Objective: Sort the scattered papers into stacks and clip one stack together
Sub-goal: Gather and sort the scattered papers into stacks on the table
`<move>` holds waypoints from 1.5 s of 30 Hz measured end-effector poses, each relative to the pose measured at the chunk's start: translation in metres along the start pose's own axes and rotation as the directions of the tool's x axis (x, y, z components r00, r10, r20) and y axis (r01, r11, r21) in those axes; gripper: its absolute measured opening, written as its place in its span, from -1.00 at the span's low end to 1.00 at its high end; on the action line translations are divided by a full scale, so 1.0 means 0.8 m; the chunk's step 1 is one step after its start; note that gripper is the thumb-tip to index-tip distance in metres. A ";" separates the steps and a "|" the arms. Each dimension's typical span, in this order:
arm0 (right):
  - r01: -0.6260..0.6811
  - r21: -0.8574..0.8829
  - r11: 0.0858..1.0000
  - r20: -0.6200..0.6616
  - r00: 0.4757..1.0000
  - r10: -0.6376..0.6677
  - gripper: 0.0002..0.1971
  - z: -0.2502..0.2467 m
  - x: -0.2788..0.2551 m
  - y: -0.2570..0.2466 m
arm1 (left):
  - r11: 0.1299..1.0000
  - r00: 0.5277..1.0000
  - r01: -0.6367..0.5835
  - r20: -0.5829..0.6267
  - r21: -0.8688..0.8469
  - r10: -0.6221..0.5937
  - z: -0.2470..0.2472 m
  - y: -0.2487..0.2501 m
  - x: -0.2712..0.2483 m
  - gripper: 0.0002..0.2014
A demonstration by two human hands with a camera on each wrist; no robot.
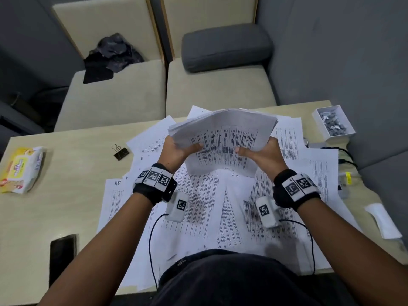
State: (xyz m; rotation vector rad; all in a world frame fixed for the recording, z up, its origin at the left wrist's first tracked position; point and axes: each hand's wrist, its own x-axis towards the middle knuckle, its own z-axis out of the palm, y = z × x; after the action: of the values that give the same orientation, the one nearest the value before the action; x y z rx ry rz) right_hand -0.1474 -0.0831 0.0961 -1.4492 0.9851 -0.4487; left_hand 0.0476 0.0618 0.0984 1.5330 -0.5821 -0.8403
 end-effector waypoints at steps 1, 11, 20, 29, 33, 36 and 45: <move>-0.005 0.003 1.000 0.006 1.000 0.005 -0.66 0.001 0.003 0.001 | 1.000 1.000 -0.019 0.010 0.014 0.019 0.001 0.004 0.002 -0.59; -0.155 -0.011 0.988 0.006 0.988 0.155 -0.50 0.018 0.019 0.040 | 0.977 0.999 0.016 -0.040 0.211 -0.008 0.017 -0.014 0.017 -0.86; 0.595 -0.585 0.551 0.176 0.756 -0.630 -0.18 -0.051 0.051 -0.108 | 0.691 0.986 -0.163 0.141 0.704 0.089 0.013 0.049 0.046 -0.70; 0.405 -0.472 0.783 0.165 0.913 -0.373 -0.83 -0.081 0.041 -0.088 | 0.634 0.965 -0.262 0.202 0.727 0.168 -0.028 0.098 0.053 -0.75; 0.293 -0.197 0.936 -0.003 0.954 -0.300 -0.70 -0.105 0.025 -0.076 | 0.948 0.997 -0.070 0.007 0.312 0.071 -0.074 0.073 0.048 -0.49; 0.222 -0.093 0.971 -0.043 0.973 -0.227 -0.73 -0.092 0.018 -0.074 | 0.998 0.998 -0.061 0.016 0.020 0.061 -0.068 0.059 0.042 -0.27; -0.008 0.058 0.998 -0.145 0.989 0.017 -0.50 -0.056 0.011 -0.005 | 0.995 0.984 -0.102 -0.149 0.002 0.101 -0.022 0.030 0.019 -0.66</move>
State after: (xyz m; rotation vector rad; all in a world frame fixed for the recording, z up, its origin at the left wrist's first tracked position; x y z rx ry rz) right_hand -0.1757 -0.1180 0.1048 -1.3725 1.0879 -0.5756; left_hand 0.0728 0.0576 0.1198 1.5331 -0.5429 -0.6426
